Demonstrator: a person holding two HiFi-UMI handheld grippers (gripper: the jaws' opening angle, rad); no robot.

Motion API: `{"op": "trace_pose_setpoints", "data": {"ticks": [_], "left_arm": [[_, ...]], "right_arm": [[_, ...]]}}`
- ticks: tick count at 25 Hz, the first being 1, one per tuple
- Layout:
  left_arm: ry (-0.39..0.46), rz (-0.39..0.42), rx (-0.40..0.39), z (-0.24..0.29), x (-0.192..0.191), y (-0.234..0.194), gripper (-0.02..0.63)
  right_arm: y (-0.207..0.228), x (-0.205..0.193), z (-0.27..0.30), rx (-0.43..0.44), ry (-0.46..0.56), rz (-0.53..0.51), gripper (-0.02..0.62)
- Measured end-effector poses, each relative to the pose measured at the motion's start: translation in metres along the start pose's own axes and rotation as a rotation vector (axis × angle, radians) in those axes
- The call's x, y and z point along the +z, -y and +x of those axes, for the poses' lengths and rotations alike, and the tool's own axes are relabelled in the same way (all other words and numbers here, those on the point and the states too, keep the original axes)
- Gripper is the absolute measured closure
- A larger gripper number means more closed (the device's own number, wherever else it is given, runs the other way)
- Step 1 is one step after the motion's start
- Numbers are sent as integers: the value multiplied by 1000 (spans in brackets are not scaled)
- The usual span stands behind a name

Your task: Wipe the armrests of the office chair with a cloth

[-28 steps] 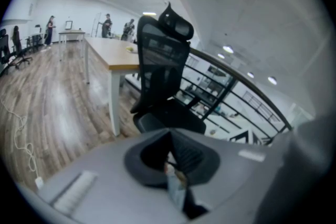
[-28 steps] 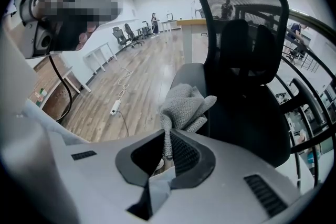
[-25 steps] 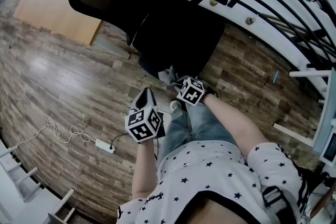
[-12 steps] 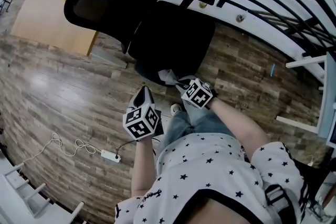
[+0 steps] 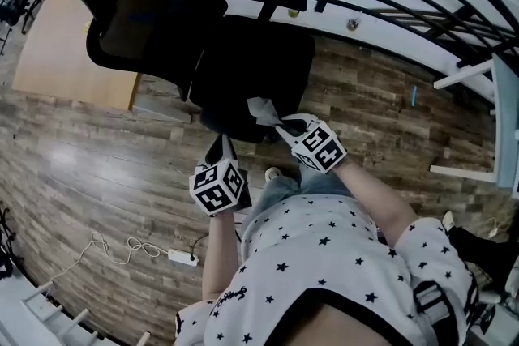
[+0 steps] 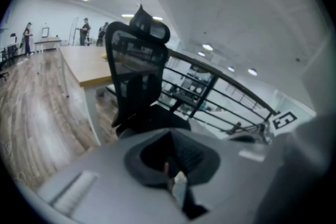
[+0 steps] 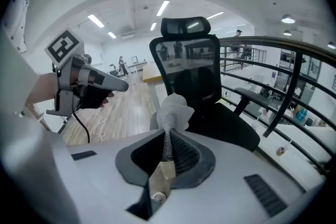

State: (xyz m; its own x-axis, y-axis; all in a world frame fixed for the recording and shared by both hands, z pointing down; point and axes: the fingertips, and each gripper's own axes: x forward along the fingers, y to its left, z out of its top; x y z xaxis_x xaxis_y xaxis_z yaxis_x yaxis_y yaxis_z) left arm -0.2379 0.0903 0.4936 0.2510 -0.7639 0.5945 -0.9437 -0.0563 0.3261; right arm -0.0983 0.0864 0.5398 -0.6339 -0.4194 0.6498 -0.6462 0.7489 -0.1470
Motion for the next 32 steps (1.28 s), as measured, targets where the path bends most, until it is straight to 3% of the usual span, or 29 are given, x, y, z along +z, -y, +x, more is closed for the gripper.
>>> {"op": "trace_pose_setpoints", "data": {"ticks": [12,32], "left_arm": [[22,45,26,45,24,49,600],[75,-44,133,149,62,184,600]], "right_arm": [[67,33,-51,-13,149,25,560],[246,60,-113,96,196,-51,560]]}}
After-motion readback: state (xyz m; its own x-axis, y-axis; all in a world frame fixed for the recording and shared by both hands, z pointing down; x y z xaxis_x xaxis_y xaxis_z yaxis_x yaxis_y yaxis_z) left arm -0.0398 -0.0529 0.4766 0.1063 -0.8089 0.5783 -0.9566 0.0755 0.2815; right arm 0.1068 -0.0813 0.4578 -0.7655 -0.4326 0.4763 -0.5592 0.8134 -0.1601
